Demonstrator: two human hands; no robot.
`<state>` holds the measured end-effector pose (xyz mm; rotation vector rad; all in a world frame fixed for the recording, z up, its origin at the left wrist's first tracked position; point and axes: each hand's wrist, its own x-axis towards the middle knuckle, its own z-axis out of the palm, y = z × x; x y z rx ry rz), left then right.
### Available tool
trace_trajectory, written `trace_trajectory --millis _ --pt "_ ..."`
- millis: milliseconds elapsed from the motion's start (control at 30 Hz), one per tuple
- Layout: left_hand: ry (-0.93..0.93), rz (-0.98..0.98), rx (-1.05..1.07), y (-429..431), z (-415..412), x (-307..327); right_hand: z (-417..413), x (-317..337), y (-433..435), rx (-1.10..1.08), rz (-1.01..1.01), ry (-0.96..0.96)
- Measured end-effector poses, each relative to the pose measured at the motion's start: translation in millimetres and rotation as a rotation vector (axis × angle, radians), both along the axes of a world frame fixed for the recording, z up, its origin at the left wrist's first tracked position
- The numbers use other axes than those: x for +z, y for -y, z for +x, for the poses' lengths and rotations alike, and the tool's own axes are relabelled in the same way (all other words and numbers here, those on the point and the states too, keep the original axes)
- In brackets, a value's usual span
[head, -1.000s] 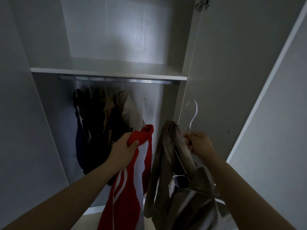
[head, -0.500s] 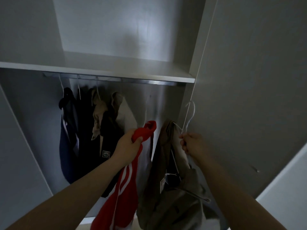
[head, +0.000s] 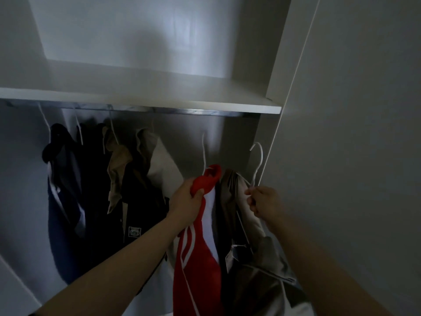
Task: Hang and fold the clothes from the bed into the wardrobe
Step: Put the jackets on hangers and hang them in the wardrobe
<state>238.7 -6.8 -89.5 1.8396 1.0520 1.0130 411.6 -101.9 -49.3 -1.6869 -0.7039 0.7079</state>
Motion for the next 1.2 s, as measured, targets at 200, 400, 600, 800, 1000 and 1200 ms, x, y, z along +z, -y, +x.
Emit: trace_trajectory --millis 200,400,600,800,1000,1200 --pt "0.016 0.022 -0.041 -59 16 7 6 -6 -39 -0.084 -0.021 0.083" --pt "0.001 0.044 -0.069 -94 27 -13 8 -33 -59 -0.176 -0.062 0.074" --pt "0.076 -0.042 -0.028 -101 47 -29 4 -62 -66 -0.179 -0.048 0.015" --pt "0.133 -0.110 -0.059 -104 88 -23 23 -59 -79 -0.197 -0.050 -0.005" --pt "0.101 -0.173 0.039 -123 99 -51 42 -63 -94 -0.150 -0.049 0.023" --pt "0.058 -0.242 0.069 -126 119 -77 63 -76 -103 -0.132 -0.050 0.019"
